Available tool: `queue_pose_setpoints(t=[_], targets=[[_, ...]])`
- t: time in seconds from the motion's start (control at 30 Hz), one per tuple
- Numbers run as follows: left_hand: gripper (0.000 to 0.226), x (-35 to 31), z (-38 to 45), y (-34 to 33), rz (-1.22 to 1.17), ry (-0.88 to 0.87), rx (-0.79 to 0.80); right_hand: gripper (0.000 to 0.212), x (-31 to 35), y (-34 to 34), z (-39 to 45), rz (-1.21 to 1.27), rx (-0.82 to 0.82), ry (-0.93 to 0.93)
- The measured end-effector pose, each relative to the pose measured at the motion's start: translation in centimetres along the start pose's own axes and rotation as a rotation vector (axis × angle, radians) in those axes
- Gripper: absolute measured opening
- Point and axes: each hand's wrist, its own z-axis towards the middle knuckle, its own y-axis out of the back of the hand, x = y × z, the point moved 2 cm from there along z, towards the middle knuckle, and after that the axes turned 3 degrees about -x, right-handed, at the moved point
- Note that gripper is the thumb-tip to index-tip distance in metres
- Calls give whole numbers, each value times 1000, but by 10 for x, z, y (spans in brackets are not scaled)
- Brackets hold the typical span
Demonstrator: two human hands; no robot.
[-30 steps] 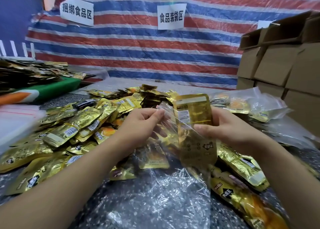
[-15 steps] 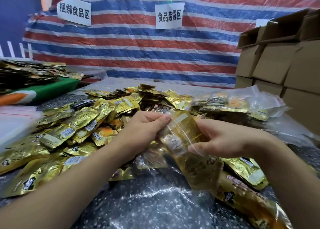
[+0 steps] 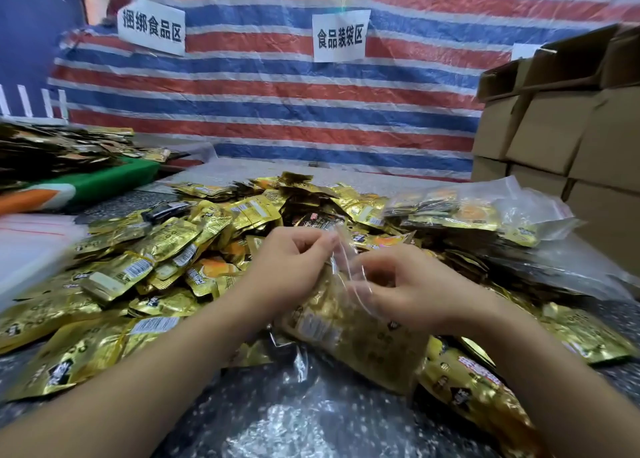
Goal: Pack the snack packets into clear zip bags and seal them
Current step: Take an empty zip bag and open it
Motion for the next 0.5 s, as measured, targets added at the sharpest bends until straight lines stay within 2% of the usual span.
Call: queue_pose_setpoints(t=[0.07, 0.13, 0.2, 0.27, 0.4, 0.5], targets=[[37, 0, 1, 3, -32, 31, -69, 41, -2, 4, 0, 41, -70, -58], [41, -1, 1, 7, -123, 89, -97, 48, -5, 12, -4, 79, -104, -74], [39, -3, 1, 9, -239, 139, -73, 31, -6, 20, -10, 29, -106, -22], [34, -6, 1, 11, -321, 160, -47, 10, -8, 27, -11, 46, -177, 22], [32, -10, 4, 12, -456, 179, 34, 7, -12, 41, -10, 375, -440, 49], [38, -11, 6, 11, -527, 185, 92, 13, -17, 40, -6, 528, -517, 35]])
